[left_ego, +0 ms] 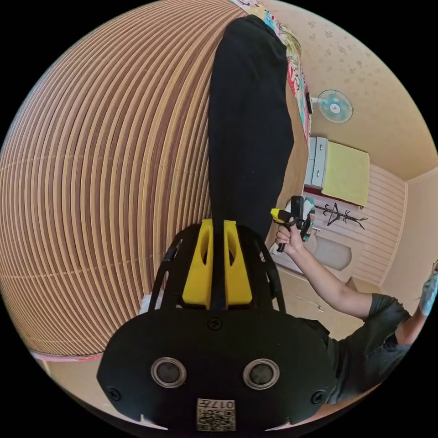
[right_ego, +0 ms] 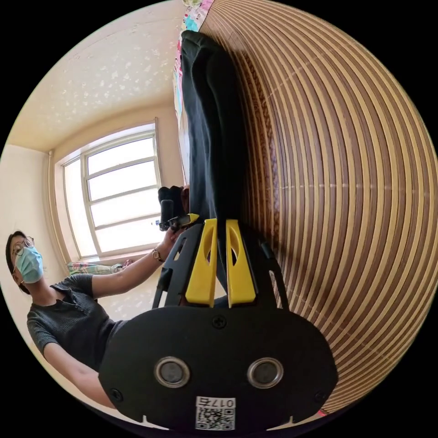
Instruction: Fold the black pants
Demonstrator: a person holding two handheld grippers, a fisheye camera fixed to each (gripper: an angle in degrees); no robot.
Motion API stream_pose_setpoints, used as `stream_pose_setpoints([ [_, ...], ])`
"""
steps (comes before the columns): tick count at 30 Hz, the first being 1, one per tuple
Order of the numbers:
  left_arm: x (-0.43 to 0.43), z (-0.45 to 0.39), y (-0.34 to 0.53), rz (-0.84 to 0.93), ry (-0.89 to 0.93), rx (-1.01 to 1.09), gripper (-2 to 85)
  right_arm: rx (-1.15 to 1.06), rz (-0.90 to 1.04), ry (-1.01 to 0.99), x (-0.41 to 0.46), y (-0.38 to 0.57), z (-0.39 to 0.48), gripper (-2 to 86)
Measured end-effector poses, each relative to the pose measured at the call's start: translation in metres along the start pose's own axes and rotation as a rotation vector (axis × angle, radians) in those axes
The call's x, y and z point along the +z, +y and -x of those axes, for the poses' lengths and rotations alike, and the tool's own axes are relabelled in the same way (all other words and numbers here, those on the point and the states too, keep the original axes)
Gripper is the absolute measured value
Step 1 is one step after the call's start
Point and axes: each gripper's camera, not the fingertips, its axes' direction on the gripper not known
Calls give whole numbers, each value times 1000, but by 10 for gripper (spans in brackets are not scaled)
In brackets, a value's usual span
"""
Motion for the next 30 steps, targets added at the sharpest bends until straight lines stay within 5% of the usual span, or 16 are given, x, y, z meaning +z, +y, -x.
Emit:
stream_pose_setpoints([
  [4,-21,-24,41,-33,140,78,23,-95,-40,-213,-21,57,48,33],
  [13,-129,-173,187,-179,365,352,17,-522,-108,-343,-68,168,283,30],
  [21,-257,-411,266,-330,332,891,23,-1058,-146,-277,-117,235,513,25],
  [25,-281,-481,271,-429,312,935,24,-1142,-257,-184,-133,235,566,22],
  [30,-264,-510,196,-530,12,754,19,-989,-286,160,-113,140,541,19],
])
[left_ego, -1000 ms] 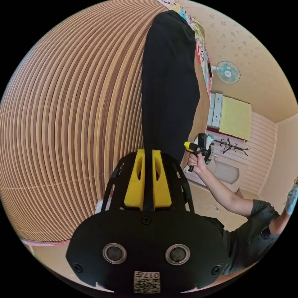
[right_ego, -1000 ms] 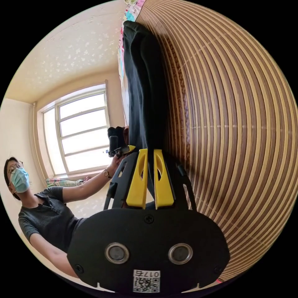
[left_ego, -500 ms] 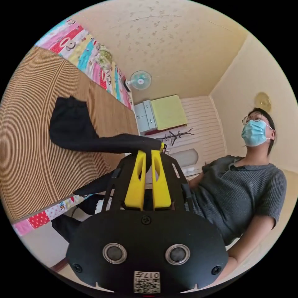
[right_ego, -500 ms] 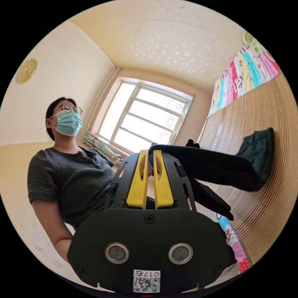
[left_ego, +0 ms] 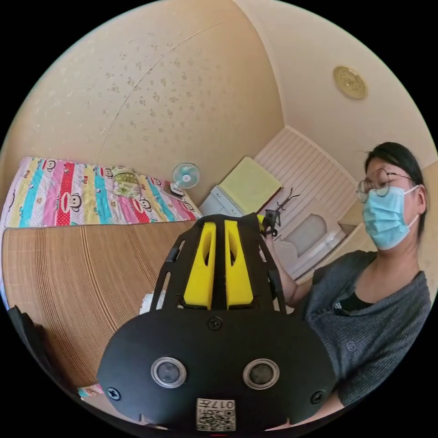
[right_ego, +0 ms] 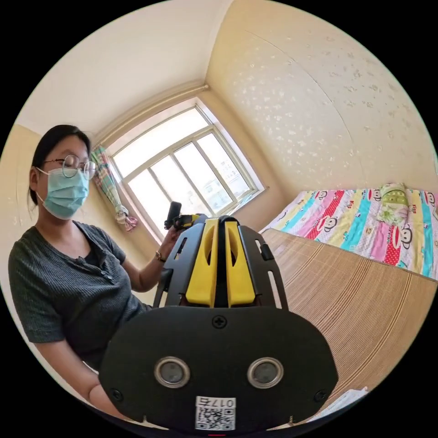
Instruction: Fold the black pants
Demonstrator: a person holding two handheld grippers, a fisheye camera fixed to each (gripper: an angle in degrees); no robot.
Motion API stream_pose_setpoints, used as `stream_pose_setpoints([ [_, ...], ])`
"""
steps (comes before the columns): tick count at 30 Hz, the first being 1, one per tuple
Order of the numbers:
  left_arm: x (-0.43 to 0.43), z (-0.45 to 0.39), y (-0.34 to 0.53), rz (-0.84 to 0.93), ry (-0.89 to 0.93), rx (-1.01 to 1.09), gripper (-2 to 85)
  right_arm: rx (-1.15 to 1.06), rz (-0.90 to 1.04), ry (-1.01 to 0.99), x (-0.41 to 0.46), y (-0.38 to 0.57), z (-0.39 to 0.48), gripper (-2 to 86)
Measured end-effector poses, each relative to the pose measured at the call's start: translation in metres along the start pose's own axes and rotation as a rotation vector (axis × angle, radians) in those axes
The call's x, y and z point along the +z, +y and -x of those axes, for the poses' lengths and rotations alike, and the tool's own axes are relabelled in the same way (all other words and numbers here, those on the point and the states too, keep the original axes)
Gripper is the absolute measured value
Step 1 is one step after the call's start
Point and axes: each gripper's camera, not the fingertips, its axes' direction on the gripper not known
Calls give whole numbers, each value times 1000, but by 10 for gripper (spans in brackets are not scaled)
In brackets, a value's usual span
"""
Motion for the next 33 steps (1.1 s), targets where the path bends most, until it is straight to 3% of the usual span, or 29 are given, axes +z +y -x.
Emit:
stream_pose_setpoints([
  [5,96,138,-23,116,-35,-237,19,292,178,69,85,29,-175,19],
  [10,181,253,23,295,-185,-400,26,472,395,127,156,133,-254,21],
  [13,216,274,107,423,-251,-481,32,590,484,91,173,235,-258,25],
  [17,221,282,259,445,-187,-774,45,898,620,91,177,392,-257,38],
  [21,205,281,367,424,-202,-1075,66,1064,679,8,166,464,-267,72],
  [25,199,286,357,321,-182,-1071,112,1040,575,42,149,452,-303,132],
  [33,271,377,238,295,-142,-895,160,984,479,-47,183,431,-419,205],
])
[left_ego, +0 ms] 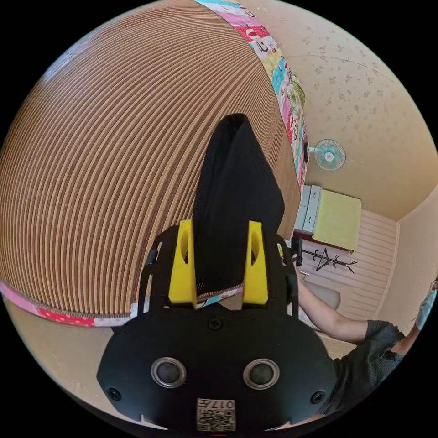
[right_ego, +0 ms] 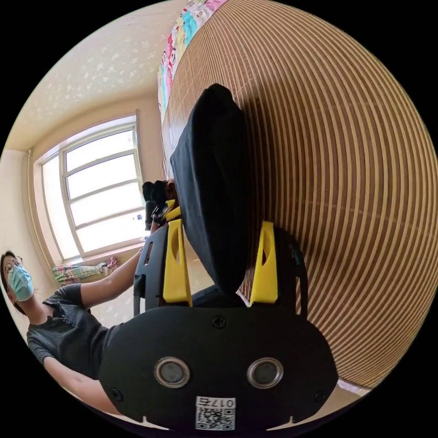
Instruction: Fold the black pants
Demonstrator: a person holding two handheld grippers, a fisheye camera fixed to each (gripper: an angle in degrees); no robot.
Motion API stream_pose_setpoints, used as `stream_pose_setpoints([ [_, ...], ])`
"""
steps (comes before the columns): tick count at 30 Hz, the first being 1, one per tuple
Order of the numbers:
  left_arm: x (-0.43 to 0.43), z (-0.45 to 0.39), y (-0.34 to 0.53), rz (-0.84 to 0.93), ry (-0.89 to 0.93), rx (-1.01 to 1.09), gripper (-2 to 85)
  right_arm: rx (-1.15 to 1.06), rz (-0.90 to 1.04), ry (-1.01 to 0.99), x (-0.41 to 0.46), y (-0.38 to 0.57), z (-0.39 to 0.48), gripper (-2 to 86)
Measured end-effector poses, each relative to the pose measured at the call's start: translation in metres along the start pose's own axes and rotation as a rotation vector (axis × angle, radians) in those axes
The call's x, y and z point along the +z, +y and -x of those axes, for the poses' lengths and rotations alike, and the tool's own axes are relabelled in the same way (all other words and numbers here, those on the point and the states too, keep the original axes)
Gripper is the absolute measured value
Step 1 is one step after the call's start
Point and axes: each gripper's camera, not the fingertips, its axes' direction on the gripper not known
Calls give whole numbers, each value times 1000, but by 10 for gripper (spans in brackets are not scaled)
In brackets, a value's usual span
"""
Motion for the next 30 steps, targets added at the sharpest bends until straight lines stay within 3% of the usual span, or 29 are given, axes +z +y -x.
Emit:
stream_pose_setpoints([
  [4,31,-25,-41,109,-99,76,152,-69,93,-149,38,-25,-16,183],
  [6,31,-45,-39,117,-181,135,136,-88,79,-103,48,-19,-13,169],
  [8,29,-53,-29,114,-165,155,123,-25,7,-80,50,2,-15,141],
  [11,40,-47,-6,192,-114,94,87,38,-17,-233,54,46,-22,105],
  [16,17,-42,50,313,8,72,66,36,-28,-234,70,134,21,62],
  [22,-122,-48,118,252,137,117,65,-98,39,-272,142,179,146,41],
  [30,-451,-96,171,-151,-94,289,65,-463,152,-366,310,119,377,36],
])
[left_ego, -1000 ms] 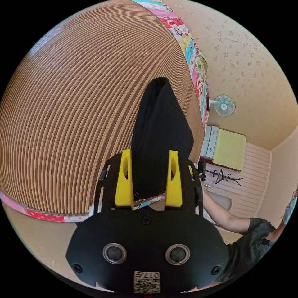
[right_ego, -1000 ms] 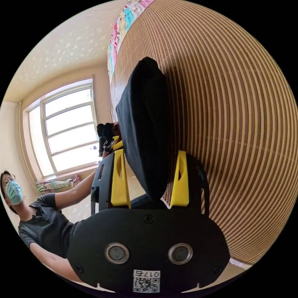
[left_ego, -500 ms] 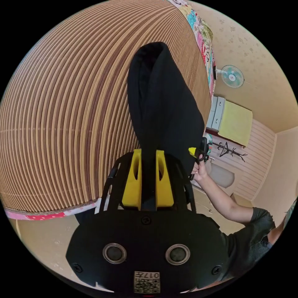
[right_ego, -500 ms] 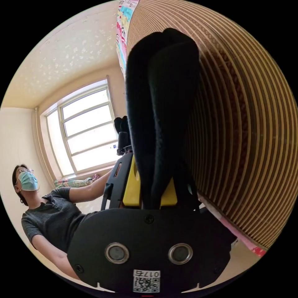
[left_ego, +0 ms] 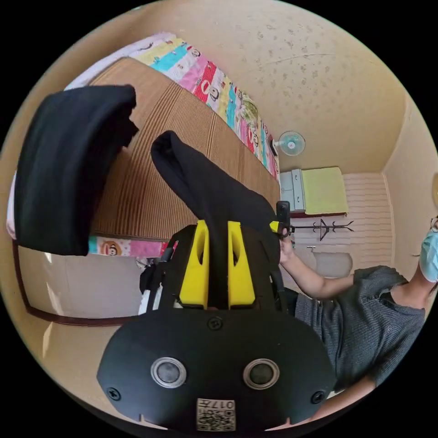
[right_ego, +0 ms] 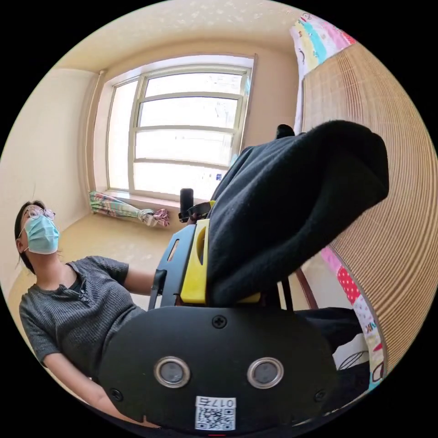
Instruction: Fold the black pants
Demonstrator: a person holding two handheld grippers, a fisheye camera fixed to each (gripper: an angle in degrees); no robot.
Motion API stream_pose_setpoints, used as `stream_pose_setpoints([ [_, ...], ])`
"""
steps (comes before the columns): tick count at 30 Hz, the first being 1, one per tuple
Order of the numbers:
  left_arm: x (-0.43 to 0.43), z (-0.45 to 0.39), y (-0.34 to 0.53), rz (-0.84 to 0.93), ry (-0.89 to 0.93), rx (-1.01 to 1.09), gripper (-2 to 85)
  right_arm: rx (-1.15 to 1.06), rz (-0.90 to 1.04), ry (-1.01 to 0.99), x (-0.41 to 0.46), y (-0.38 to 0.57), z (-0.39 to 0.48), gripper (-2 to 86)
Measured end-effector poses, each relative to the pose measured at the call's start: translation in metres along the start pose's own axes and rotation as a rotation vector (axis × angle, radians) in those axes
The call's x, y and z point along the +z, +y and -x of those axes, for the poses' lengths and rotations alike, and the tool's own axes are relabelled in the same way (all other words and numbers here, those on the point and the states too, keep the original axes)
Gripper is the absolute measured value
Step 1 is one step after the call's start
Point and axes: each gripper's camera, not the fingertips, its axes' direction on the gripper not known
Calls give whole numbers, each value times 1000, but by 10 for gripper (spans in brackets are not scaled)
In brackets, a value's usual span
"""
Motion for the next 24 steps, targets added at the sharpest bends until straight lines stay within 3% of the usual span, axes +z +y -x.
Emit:
stream_pose_setpoints([
  [3,-103,-4,-16,-128,-128,41,67,-141,22,9,78,-75,32,39],
  [7,-164,37,-48,-192,-333,-33,85,-38,66,149,182,-153,-1,54],
  [11,-152,164,-42,-347,-461,-490,108,277,213,477,235,-154,-98,49],
  [13,-115,211,-20,-384,-374,-658,112,275,251,464,236,-134,-113,28],
  [15,-35,252,-8,-293,-164,-673,102,240,306,467,231,-112,-115,18],
  [16,-16,257,-5,-258,-169,-677,97,205,353,479,222,-94,-112,15],
  [19,13,248,25,-400,-172,-678,79,187,406,461,162,-30,-103,9],
  [24,29,200,40,-417,-260,-597,88,516,145,583,-10,91,-71,5],
])
